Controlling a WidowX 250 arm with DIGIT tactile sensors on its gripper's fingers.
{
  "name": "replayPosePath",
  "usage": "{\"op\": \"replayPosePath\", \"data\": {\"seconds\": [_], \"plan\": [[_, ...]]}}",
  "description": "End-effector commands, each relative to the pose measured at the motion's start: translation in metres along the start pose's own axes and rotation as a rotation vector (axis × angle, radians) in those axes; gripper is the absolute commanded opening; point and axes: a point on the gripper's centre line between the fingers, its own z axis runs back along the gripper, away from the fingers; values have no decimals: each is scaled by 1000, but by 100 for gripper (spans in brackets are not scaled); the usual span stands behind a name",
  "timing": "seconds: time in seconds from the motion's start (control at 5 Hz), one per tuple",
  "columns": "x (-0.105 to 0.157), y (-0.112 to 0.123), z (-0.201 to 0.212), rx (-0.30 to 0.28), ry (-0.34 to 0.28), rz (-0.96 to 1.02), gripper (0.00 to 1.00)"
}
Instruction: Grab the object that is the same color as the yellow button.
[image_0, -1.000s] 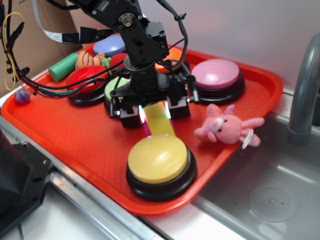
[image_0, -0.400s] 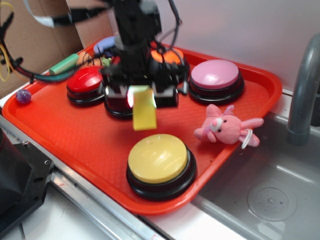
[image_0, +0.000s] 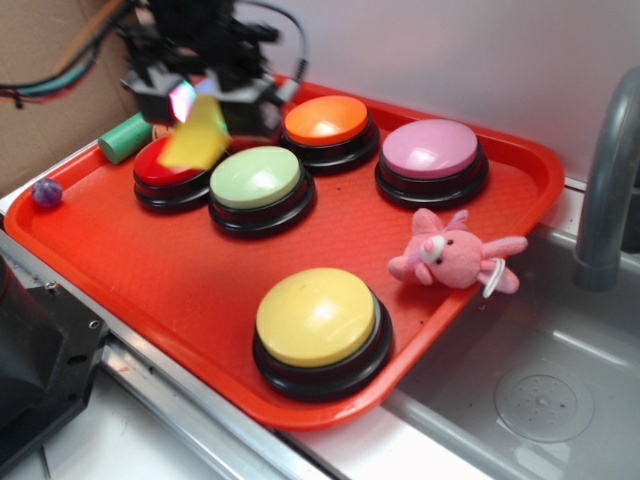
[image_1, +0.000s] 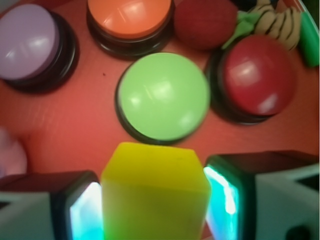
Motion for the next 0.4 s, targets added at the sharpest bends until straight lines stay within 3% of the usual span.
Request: {"op": "replayPosePath", "data": {"seconds": [0.0,0.2], "plan": [[2,38,38,-95,-28,-35,0],[1,44,39,-113,-40,-40,0]]}}
